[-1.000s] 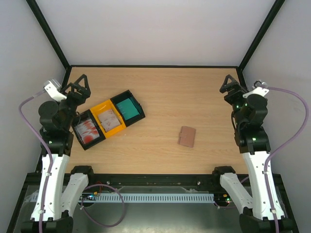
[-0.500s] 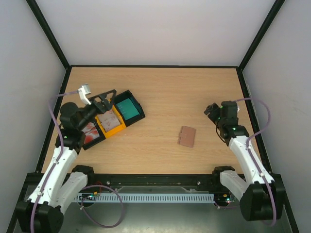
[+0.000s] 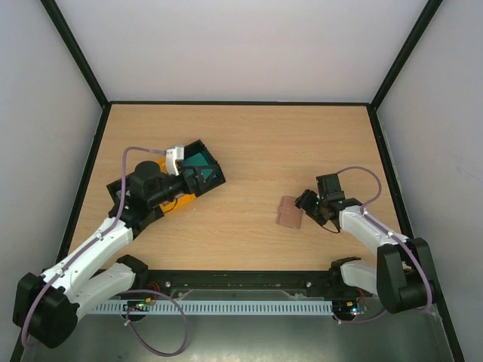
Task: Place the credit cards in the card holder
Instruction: Turn over the card holder at the center of the board.
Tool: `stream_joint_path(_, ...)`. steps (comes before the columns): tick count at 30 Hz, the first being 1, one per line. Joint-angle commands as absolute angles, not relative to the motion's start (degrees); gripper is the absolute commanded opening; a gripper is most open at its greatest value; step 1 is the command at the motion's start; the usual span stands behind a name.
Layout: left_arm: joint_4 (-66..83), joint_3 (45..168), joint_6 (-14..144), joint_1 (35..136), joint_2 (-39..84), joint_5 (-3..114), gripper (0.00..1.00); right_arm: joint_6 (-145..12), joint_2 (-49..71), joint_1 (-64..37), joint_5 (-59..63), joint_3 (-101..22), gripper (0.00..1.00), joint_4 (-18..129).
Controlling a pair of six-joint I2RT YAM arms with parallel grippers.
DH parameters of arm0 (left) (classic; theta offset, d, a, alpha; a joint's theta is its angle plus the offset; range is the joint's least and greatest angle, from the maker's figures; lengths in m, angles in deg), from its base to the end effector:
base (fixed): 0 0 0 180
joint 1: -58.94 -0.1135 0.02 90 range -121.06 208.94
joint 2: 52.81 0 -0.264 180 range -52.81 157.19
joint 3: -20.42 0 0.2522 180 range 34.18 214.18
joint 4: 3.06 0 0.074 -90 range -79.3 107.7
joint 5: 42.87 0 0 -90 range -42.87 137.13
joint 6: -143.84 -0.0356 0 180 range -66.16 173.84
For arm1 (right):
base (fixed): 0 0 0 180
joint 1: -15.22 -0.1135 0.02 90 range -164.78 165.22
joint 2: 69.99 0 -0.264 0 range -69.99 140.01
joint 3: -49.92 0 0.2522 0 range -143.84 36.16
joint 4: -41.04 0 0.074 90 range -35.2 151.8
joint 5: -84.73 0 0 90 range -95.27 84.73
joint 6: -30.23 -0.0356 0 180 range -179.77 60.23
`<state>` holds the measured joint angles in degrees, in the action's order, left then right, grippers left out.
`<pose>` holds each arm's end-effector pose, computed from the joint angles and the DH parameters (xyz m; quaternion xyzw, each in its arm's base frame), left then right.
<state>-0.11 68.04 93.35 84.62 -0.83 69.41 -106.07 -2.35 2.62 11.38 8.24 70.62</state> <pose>0.1879 -0.1053 0.2887 0.0380 0.7466 -0.4714 0.4679 0.2003 0.0552 0.1581 0.2329 0.9169 0.2645 0.1872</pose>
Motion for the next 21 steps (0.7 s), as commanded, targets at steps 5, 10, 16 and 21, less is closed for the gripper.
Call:
stream_joint_path(5, -0.60, 66.64, 93.40, 89.00, 4.08, 65.98, 1.00, -105.74, -0.30, 0.65, 18.16, 11.72, 0.58, 66.67)
stream_joint_path(10, -1.15, 67.64, 94.83, 92.58, 11.60, 65.41, 1.00, -106.76, 0.42, -0.58, 21.31, 12.57, 0.48, 63.38)
stream_joint_path(16, -0.81, 72.29, 94.68, 97.83, 23.46, 65.76, 1.00, -109.98, 3.32, -4.05, 24.40, 13.28, 0.47, 57.51)
stream_joint_path(21, -0.58, 77.26, 95.17, 102.15, 34.08, 67.24, 0.95, -113.85, 5.78, -8.63, 26.57, 13.31, 0.47, 49.88)
